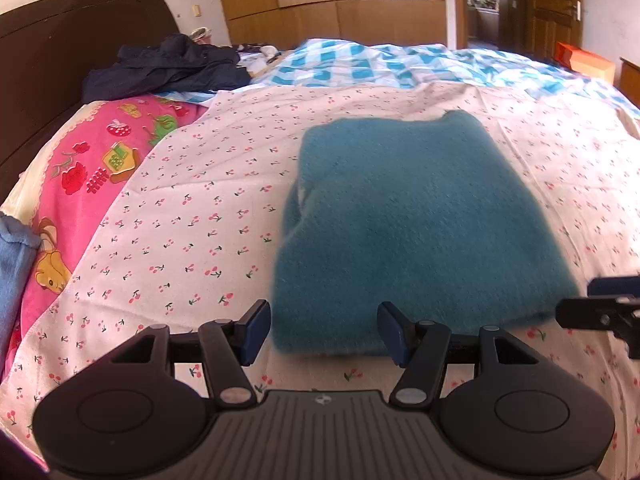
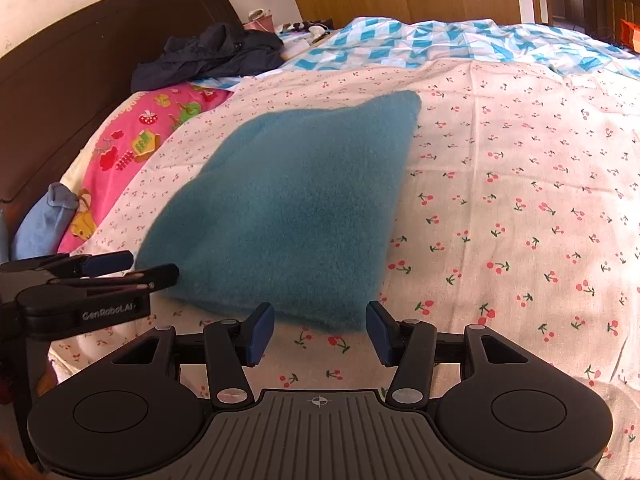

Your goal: Fold small clothes

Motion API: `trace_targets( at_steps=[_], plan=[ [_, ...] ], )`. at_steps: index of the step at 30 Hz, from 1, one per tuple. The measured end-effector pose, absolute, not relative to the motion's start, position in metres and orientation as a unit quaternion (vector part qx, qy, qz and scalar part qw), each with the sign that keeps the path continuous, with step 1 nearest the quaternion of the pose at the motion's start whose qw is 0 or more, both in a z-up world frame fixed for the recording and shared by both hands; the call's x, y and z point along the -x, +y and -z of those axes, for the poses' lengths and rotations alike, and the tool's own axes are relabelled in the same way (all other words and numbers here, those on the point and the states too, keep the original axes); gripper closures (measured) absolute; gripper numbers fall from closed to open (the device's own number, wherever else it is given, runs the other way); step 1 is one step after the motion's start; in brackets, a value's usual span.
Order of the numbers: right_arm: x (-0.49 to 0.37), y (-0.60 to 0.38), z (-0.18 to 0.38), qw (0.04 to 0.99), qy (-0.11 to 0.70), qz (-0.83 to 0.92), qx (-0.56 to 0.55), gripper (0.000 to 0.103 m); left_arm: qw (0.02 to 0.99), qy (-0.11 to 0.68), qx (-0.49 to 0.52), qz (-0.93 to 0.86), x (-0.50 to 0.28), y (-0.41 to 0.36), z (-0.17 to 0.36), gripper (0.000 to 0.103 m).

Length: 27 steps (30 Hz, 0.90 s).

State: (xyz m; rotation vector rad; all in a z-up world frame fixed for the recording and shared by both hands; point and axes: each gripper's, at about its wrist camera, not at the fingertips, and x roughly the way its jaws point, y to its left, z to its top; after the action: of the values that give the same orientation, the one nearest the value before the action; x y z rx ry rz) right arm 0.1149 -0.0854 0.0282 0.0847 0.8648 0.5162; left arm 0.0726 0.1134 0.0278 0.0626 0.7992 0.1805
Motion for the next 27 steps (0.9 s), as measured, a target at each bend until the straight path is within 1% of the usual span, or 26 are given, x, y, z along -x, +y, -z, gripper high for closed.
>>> trace_targets(
  at_steps=[8,21,27],
  plan=[
    [-0.111,-0.082,-0.018,0.867,0.43,-0.249,-0.037,0.053,0.912,0.406,-0.037,-0.05,-0.064,0.099,-0.017,0.039],
    [-0.115,-0.083,-0.007,0.862,0.444,-0.241,-0.045,0.053,0.903,0.426,-0.016,-0.051,-0.068,0.102,-0.007,0.039],
    [-0.114,-0.082,-0.002,0.858,0.452,-0.24,-0.046,0.053,0.9,0.432,-0.022,-0.052,-0.07,0.1,-0.004,0.039]
  ],
)
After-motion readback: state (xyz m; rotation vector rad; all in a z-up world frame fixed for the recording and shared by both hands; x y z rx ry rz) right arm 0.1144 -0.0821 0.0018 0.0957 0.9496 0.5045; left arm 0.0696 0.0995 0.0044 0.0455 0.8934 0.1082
